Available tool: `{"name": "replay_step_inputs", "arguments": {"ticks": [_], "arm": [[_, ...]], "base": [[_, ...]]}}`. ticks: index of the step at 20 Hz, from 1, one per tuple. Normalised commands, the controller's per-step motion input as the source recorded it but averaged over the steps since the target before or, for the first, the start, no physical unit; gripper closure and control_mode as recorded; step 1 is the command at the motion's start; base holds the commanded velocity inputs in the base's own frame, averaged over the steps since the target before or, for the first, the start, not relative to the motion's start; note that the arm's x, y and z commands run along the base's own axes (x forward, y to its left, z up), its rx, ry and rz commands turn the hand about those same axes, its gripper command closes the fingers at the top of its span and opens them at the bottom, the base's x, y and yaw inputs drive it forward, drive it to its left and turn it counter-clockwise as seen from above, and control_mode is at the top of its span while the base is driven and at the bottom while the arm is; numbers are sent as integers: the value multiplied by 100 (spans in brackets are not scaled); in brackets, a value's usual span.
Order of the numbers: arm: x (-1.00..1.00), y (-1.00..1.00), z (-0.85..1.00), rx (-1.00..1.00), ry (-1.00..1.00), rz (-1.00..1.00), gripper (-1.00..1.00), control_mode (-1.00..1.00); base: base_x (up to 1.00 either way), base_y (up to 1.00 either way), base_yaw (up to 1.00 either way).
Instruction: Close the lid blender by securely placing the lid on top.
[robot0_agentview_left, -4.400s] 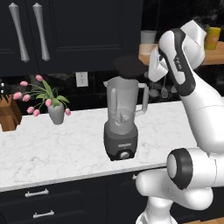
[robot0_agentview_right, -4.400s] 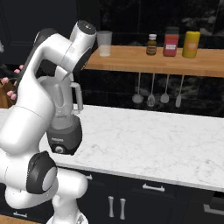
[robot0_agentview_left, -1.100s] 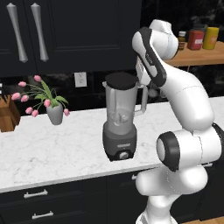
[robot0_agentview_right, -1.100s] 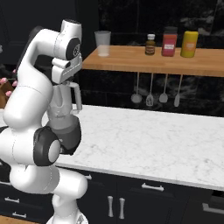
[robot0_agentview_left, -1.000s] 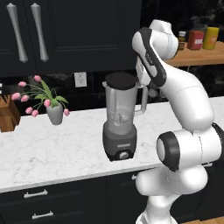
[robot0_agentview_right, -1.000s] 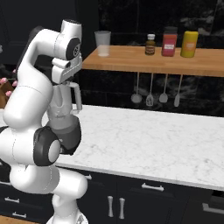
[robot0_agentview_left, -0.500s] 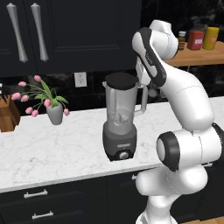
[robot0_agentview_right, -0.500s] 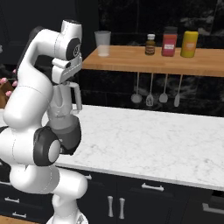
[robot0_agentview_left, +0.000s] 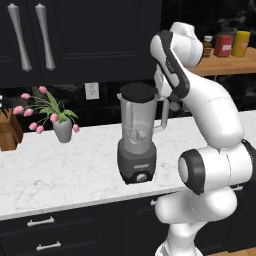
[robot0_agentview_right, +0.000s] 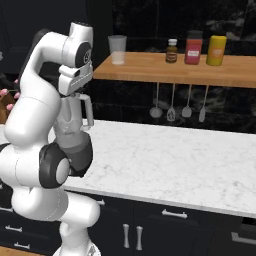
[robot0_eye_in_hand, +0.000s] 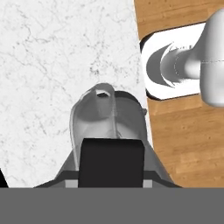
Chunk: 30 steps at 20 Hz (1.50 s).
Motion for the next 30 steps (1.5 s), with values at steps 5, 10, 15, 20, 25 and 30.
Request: {"name": "replay_step_inputs", "arguments": {"ticks": [5,10,15,20,25,30], "arm": [[0,39,-40,-21,1,4,100,-100],[0,26,-31,-25,-2,4,100,-100],[0,0,0,0,0,0,100,-100],[0,0,4,0,-3,0,100,-100],[3,0,2,0,0,0,100,-100],[-18,0,-15,-5,-1,1,100,-100]], "base": [[0,0,0],[0,0,0],[0,0,0],[0,0,0],[0,0,0],[0,0,0]]}}
